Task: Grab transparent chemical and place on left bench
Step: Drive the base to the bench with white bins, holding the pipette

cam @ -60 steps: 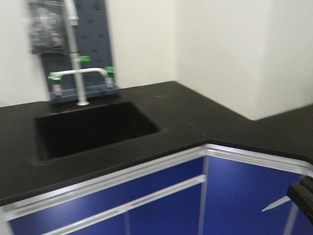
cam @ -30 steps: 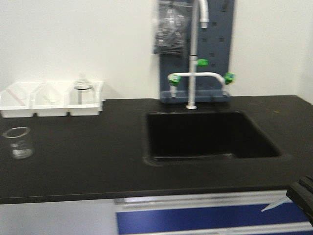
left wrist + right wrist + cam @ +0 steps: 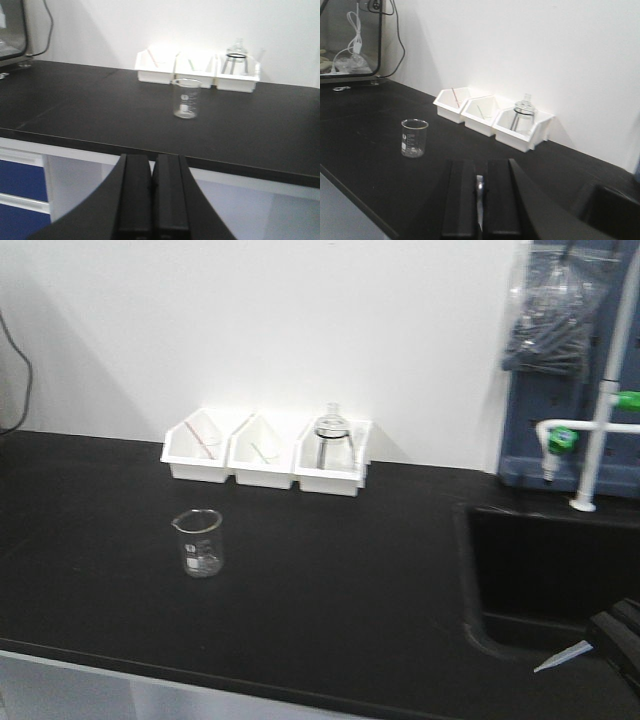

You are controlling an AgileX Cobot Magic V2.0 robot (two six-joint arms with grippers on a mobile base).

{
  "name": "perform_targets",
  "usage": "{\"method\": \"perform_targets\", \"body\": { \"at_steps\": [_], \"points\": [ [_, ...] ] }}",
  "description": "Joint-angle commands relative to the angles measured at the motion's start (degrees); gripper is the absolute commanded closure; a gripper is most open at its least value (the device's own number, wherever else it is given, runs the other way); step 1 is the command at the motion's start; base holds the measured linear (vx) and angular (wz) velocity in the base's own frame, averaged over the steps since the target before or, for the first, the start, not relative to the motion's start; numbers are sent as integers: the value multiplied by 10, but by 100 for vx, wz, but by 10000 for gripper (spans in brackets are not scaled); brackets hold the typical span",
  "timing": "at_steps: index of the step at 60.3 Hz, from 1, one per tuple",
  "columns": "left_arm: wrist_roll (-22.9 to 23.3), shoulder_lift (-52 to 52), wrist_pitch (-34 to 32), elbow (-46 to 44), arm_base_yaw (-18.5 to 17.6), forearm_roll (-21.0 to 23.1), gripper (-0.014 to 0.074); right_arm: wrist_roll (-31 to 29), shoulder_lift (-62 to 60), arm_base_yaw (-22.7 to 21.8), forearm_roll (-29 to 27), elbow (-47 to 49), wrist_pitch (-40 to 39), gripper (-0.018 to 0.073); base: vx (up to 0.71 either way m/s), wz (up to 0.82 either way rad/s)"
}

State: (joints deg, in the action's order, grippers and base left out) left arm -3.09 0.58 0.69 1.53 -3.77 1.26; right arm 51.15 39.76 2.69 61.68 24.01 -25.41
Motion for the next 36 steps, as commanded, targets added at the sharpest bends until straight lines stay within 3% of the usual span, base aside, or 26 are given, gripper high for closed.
{"method": "perform_targets", "body": {
  "at_steps": [1,36],
  "points": [
    [4,11,-45,9,-1,0,600,-2,-1,-3,-14,18,-22,564,30,36],
    [4,11,-45,9,-1,0,600,-2,-1,-3,-14,18,-22,564,29,20]
  ]
}}
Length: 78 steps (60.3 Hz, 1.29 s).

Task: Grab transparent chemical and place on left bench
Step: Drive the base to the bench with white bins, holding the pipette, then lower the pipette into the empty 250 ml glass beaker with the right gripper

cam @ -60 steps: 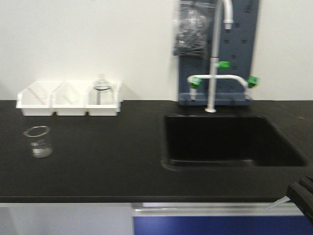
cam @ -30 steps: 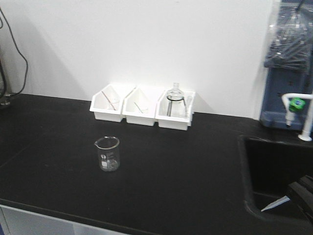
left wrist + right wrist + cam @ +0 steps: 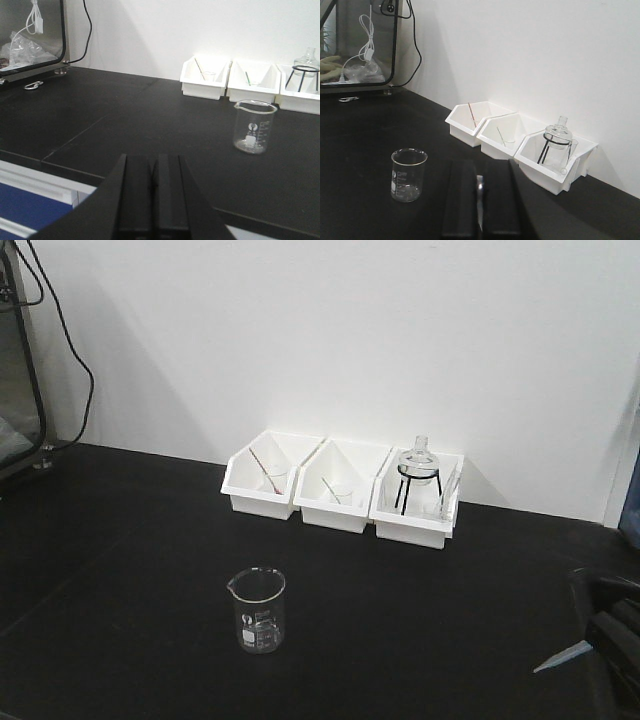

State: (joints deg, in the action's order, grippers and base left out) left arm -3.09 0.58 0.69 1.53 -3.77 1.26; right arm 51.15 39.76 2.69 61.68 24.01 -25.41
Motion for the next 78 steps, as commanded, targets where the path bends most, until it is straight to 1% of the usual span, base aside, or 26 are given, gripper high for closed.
{"method": "perform_targets", "body": {
  "at_steps": [1,48,54,59,65,68,71,74,78],
  "points": [
    [4,11,-45,9,-1,0,600,-2,-1,-3,-14,18,-22,564,25,4],
    [4,11,-45,9,-1,0,600,-4,-1,-3,-20,18,-31,564,17,-6],
    [4,11,-45,9,-1,0,600,-3,-1,-3,-30,18,-51,564,6,-6],
    [4,11,-45,9,-1,0,600,-3,13,-3,-29,24,-92,564,3,-4],
    [4,11,-45,9,-1,0,600,-3,64,-3,-10,61,-168,564,1,-3],
    [4,11,-45,9,-1,0,600,1,98,3,-4,92,-195,563,0,0],
    [4,11,-45,9,-1,0,600,10,131,17,-4,121,-201,563,0,0],
    [4,11,-45,9,-1,0,600,17,168,46,-5,149,-201,563,0,0],
    [4,11,-45,9,-1,0,600,11,217,96,-11,188,-187,562,0,0]
  ]
}}
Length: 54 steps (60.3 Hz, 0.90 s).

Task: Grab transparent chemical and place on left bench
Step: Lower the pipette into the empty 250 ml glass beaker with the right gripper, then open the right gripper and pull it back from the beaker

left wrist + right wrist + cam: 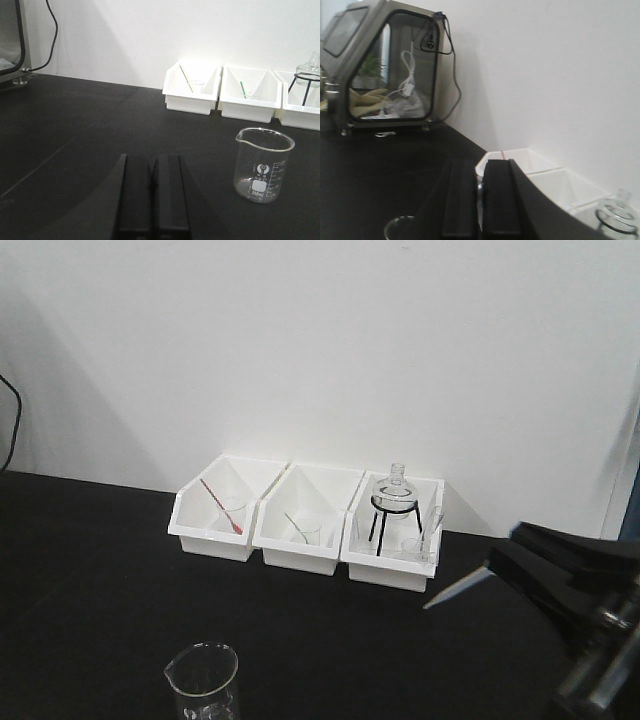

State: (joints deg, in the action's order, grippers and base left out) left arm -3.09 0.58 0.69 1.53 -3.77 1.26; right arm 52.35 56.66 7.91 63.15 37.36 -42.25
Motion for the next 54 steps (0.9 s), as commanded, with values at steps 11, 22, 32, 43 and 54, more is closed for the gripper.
{"method": "perform_targets", "body": {
  "at_steps": [11,22,32,43,54],
  "points": [
    [4,11,-45,9,-1,0,600,-125,186,207,-121,163,109,562,0,0],
    [4,11,-45,9,-1,0,600,-224,314,265,-230,253,95,562,0,0],
    [4,11,-45,9,-1,0,600,-228,387,287,-231,313,98,562,0,0],
    [4,11,-45,9,-1,0,600,-218,439,298,-228,334,91,560,0,0],
    [4,11,-45,9,-1,0,600,-190,469,298,-226,334,97,536,0,0]
  ]
}}
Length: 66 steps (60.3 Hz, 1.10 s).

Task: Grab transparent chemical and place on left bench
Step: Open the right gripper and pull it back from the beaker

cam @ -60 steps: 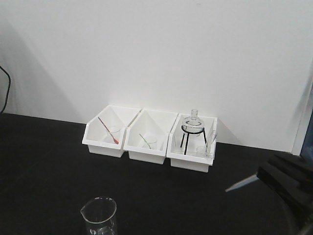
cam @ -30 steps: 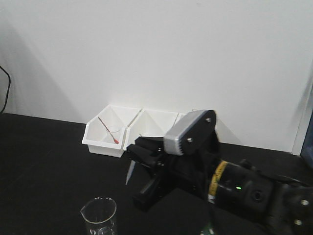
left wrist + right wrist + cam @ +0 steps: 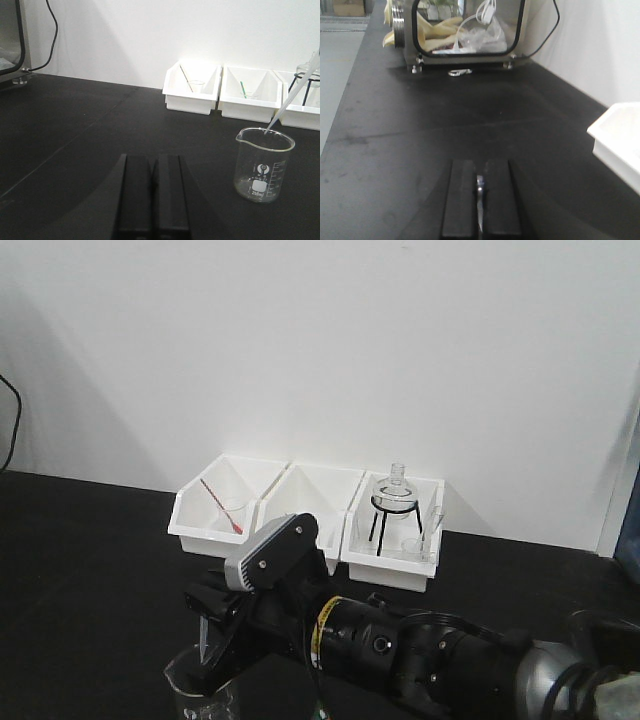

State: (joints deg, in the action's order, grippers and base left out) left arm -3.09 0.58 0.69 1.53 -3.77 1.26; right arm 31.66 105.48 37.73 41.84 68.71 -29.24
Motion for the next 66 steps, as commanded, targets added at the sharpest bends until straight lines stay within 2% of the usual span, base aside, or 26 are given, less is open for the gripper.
{"method": "perform_targets", "body": {
  "at_steps": [1,11,26,32,42,53,66],
  "points": [
    [4,11,-45,9,-1,0,600,21,-16,0,-13,20,-33,531,0,0],
    [4,11,-45,9,-1,0,600,33,-1,0,-12,20,-24,421,0,0],
    [4,11,-45,9,-1,0,600,33,8,0,-13,20,-12,77,0,0],
    [4,11,-45,9,-1,0,600,39,-3,-2,-15,20,-4,-7,0,0],
    [4,11,-45,9,-1,0,600,34,-81,-7,-12,-26,13,-19,0,0],
    [4,11,-45,9,-1,0,600,29,-266,-43,-12,-150,82,8,0,0],
    [4,11,-45,9,-1,0,600,29,-468,-40,-12,-236,255,37,0,0]
  ]
}}
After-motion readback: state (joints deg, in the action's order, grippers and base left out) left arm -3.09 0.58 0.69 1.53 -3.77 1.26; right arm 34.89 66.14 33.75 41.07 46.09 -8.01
